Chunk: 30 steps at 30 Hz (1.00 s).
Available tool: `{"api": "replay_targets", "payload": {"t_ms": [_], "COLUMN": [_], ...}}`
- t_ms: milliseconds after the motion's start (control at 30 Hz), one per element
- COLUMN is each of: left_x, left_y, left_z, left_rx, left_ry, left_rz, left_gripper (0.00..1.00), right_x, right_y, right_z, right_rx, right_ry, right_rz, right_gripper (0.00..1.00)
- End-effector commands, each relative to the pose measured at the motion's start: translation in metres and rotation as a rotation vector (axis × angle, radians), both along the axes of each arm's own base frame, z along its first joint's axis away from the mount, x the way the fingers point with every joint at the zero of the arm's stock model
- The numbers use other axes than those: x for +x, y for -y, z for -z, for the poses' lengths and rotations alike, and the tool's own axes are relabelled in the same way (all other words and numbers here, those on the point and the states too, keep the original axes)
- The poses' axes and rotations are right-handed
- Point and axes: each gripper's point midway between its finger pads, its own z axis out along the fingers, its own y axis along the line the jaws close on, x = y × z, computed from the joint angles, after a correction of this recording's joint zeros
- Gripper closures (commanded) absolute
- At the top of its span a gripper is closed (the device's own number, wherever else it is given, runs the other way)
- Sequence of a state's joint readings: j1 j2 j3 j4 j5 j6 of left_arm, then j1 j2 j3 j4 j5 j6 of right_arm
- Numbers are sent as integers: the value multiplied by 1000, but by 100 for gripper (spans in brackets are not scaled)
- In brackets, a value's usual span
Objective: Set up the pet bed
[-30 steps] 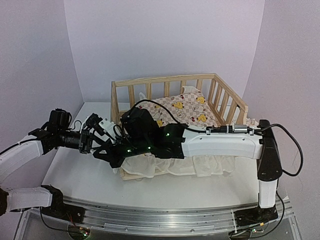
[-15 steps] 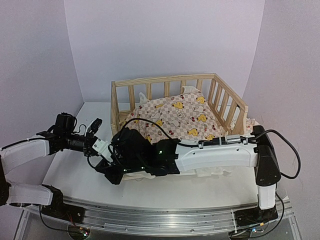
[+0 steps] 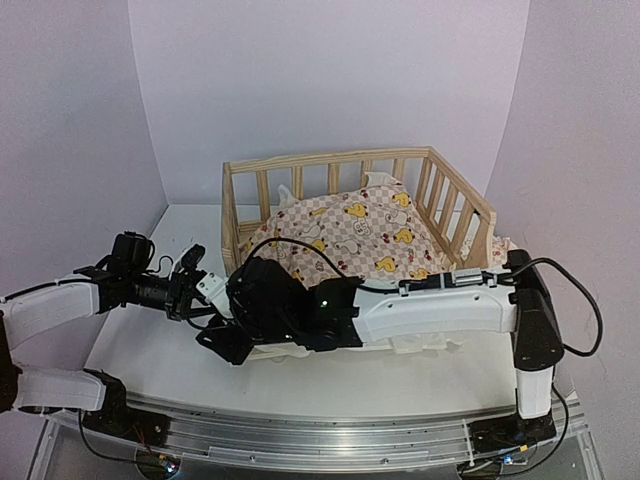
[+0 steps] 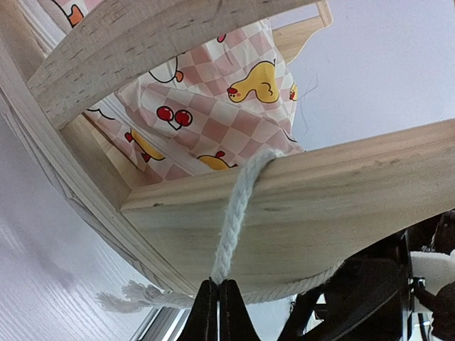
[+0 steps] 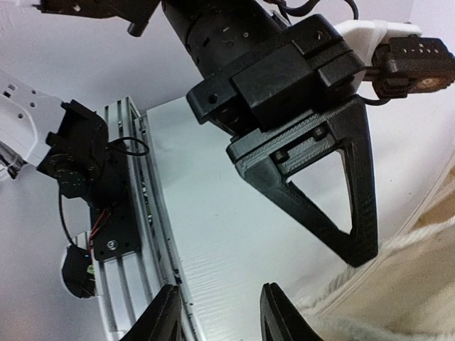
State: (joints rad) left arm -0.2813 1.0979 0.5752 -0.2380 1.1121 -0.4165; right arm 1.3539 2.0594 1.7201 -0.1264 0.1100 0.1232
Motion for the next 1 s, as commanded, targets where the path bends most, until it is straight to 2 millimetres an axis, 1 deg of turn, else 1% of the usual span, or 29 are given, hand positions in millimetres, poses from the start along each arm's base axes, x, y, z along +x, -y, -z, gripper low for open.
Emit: {"api": "replay_targets", "payload": {"t_ms": [0,33,100,133,200,300,367,433,533,600,667,733,800,967], "left_x": [-5,-4,2,6,13,17,14,7,4,10,14,19,20,16], "left_y": [1,1,0,-2,-6,-9,-9,-10,-12,-12,-9,-7,-5,2], "left_z": [-16,-21,-35,-39,-44,-53,-58,-54,-34,-27,-28,-33,-33,-14], "left_rx": [-19,-8,25,50,90,120,123,123,134,120,81,50,28,-3], "left_ry": [60,78,170,190,199,200,178,113,34,44,85,153,188,150], "left_rz": [44,50,60,50,23,0,4,10,-23,-62,-75,-83,-74,-41], "left_gripper": [100,100,100,100,100,100,100,100,100,100,100,100,100,100], "right_x": [-17,-17,-17,-18,-18,-16,-13,-8,-1,0,3,5,10,19], "right_y": [22,28,35,38,40,42,41,42,45,48,50,52,52,49], "right_z": [-67,-68,-70,-71,-70,-66,-60,-52,-38,-28,-27,-29,-27,-16], "right_rx": [152,157,175,188,208,246,255,246,243,246,258,261,257,252], "right_ry": [-115,-130,-152,-159,-172,-176,-171,-167,-175,-187,-186,-170,-156,-156], "right_rz": [18,33,53,55,63,81,97,130,182,201,217,229,249,306], "right_gripper": [64,66,68,69,70,72,73,75,76,75,74,73,73,72]}}
